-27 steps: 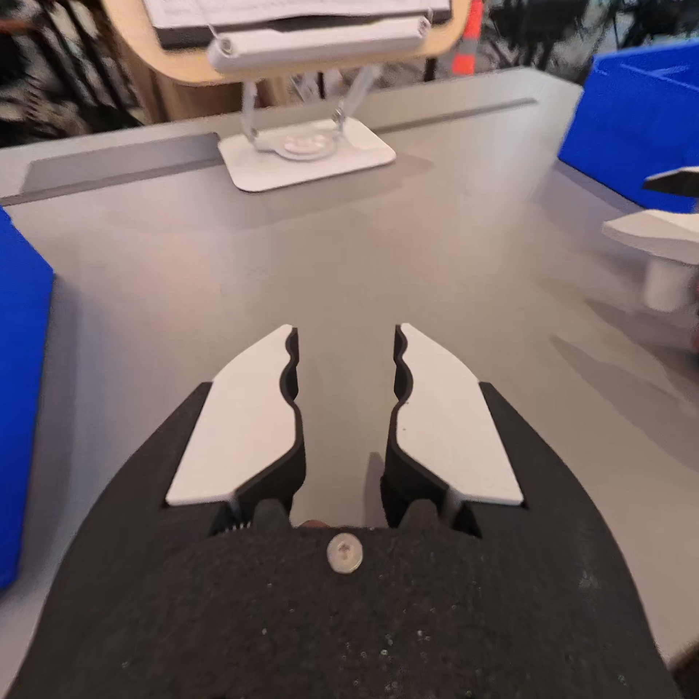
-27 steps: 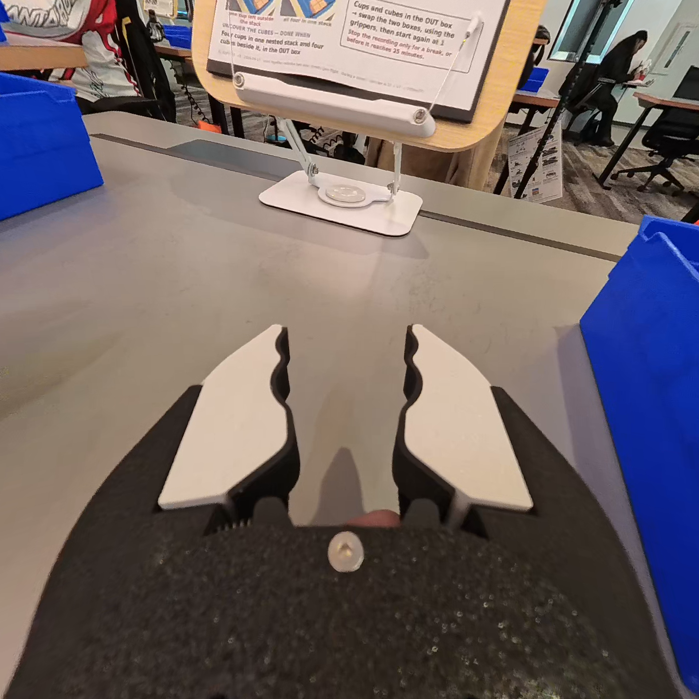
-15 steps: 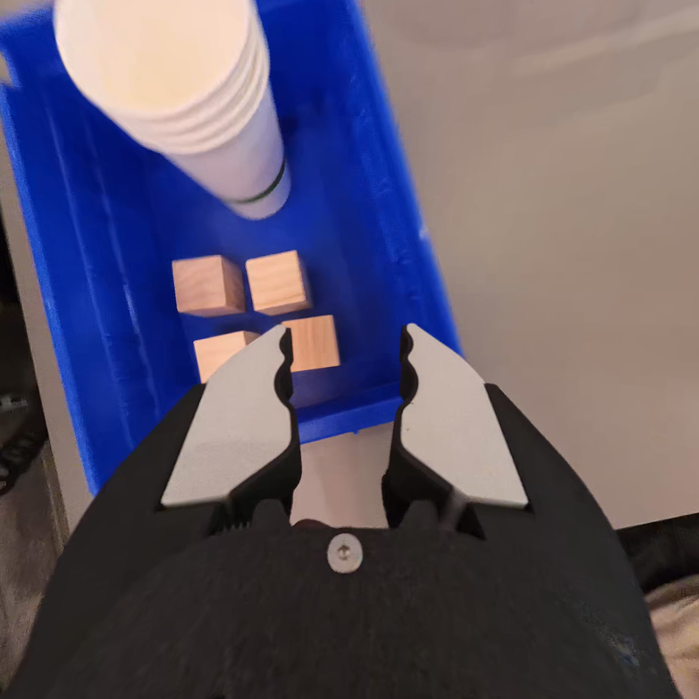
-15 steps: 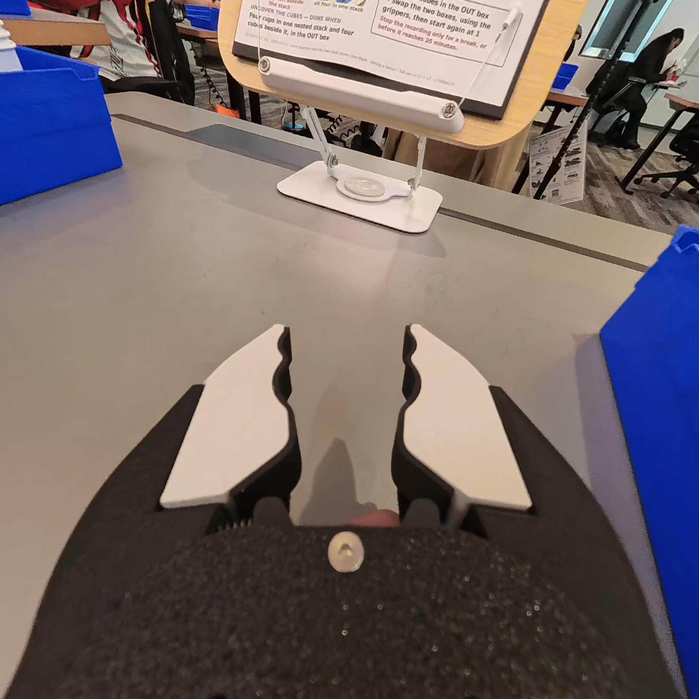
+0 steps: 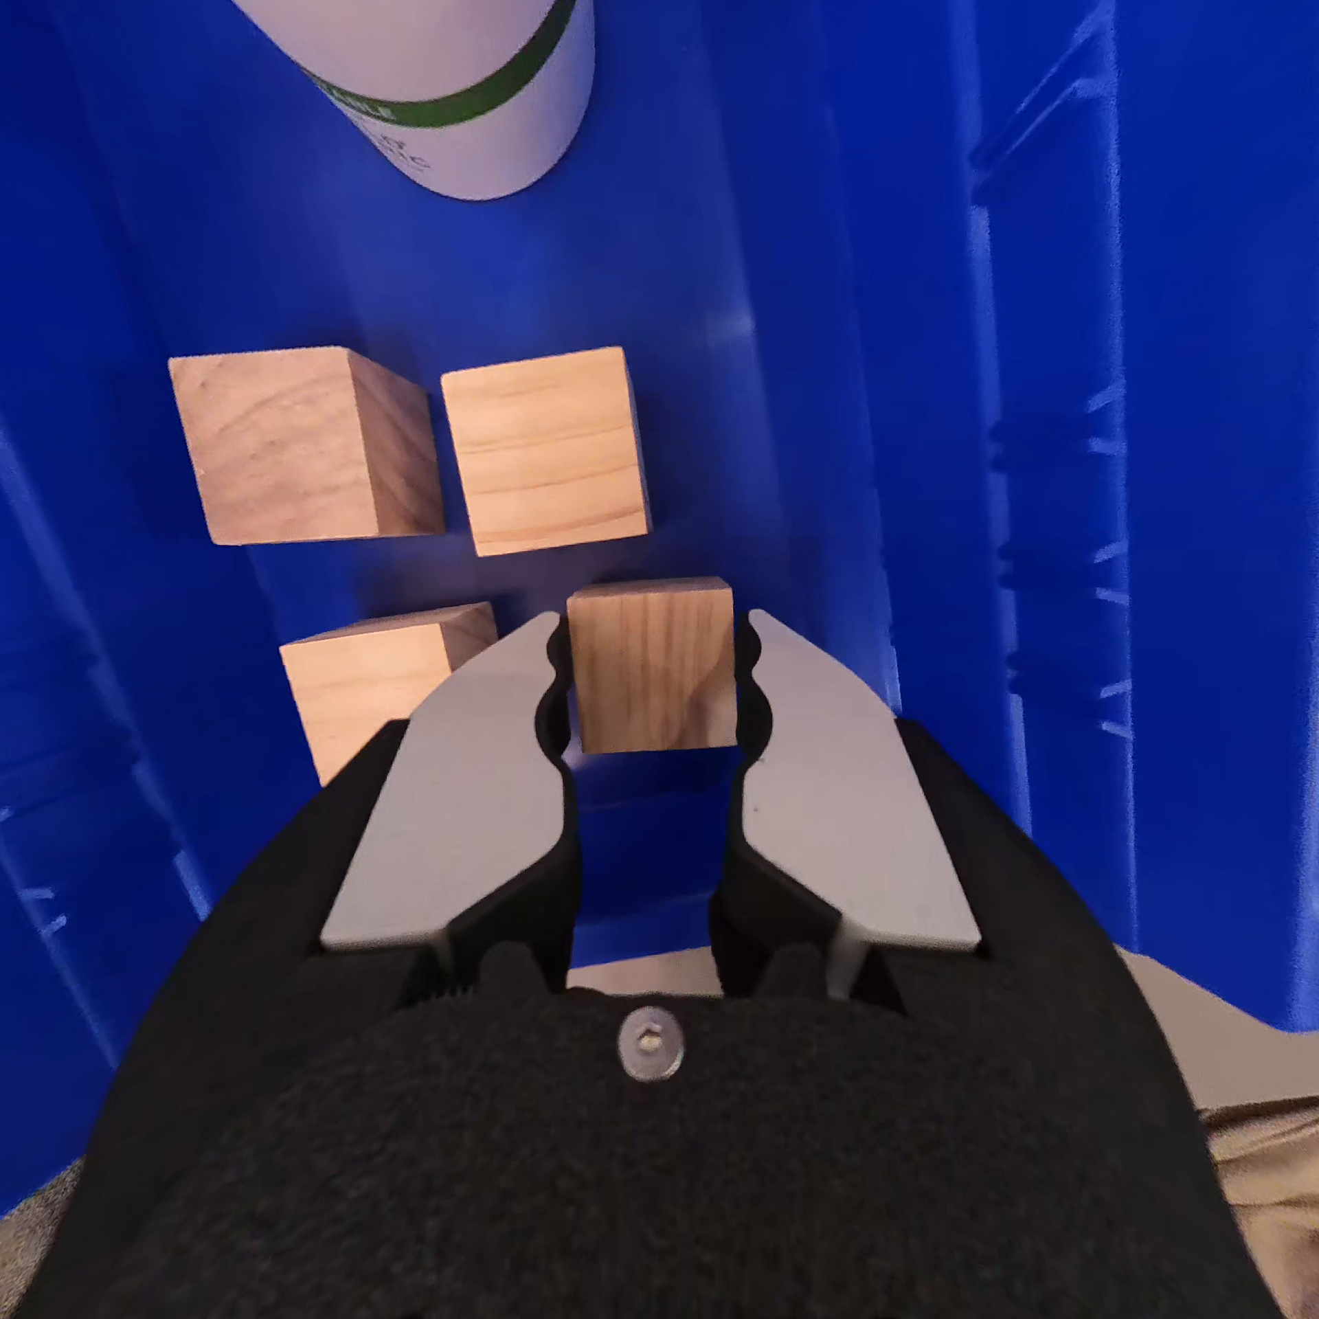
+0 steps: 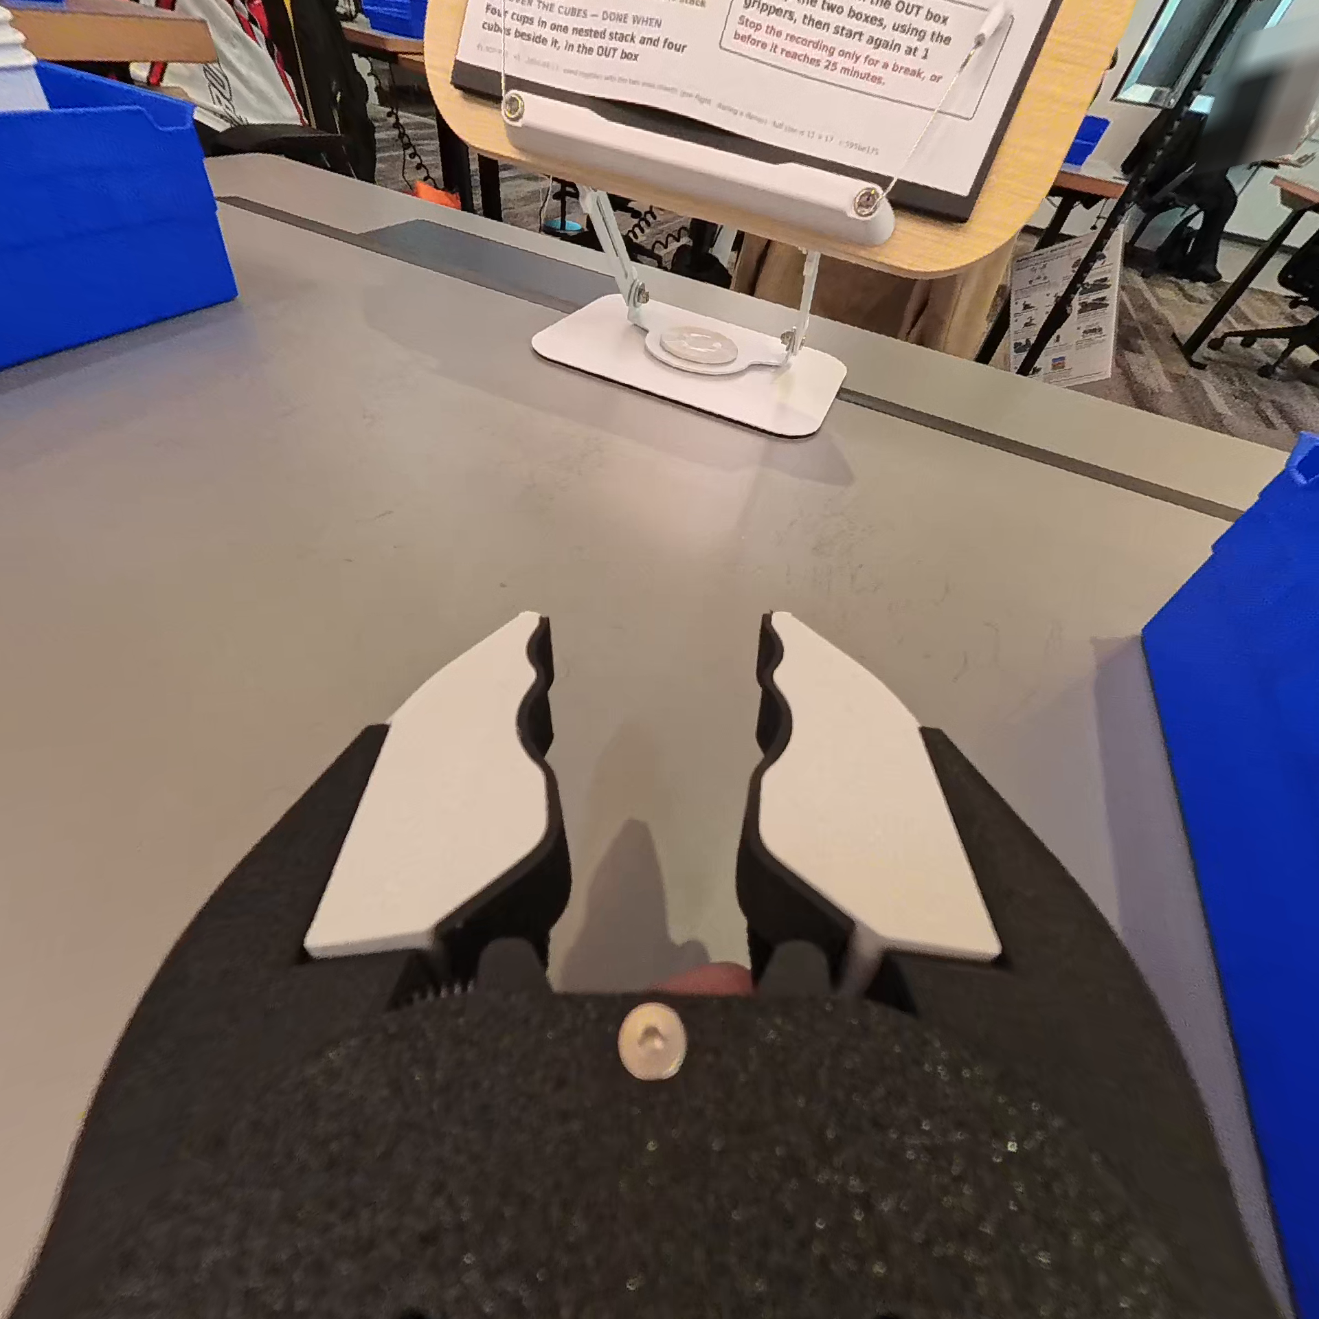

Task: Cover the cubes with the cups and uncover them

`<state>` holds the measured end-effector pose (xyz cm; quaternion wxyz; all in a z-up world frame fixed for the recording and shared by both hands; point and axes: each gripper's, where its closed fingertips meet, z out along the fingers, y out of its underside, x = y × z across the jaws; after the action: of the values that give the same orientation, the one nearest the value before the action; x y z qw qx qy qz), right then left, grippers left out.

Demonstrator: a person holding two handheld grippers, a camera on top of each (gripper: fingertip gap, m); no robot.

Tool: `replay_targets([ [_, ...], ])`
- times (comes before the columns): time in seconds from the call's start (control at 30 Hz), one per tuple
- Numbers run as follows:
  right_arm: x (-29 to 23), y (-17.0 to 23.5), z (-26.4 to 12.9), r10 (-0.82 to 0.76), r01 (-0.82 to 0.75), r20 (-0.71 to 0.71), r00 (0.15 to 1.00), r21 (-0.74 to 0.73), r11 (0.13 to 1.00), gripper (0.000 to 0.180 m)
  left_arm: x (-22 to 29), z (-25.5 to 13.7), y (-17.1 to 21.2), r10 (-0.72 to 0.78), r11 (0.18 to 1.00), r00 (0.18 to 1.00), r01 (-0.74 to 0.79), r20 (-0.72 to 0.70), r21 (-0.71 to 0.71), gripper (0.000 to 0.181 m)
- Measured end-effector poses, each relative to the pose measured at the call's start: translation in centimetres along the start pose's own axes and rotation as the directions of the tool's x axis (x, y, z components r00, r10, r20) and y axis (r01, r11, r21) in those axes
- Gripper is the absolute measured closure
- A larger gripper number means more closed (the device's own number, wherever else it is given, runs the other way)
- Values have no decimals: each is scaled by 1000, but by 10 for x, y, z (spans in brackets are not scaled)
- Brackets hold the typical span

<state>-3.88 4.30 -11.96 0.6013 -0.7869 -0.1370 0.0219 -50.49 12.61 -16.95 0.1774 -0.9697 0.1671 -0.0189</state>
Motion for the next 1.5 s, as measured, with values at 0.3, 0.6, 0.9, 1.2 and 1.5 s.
replay_targets([
  [0.3,0,1,0,0,0,0,1000,-4,1000,126,-10,-16,-5,-4,1000,999,2,42,28,137],
  [0.6,-2,2,1,-8,9,12,1000,-18,1000,127,78,-104,-71,227,941,973,-231,45,248,137],
  [0.9,-4,7,1,-37,39,36,999,-54,998,127,297,-41,-89,648,755,751,-610,-130,240,137],
  [1.2,-7,14,-6,-32,40,80,996,-96,995,127,367,27,-83,766,642,620,-751,-170,156,137],
  [1.5,-27,14,-12,-144,174,262,954,-95,980,130,346,-3,-77,803,594,587,-767,-106,242,116],
])
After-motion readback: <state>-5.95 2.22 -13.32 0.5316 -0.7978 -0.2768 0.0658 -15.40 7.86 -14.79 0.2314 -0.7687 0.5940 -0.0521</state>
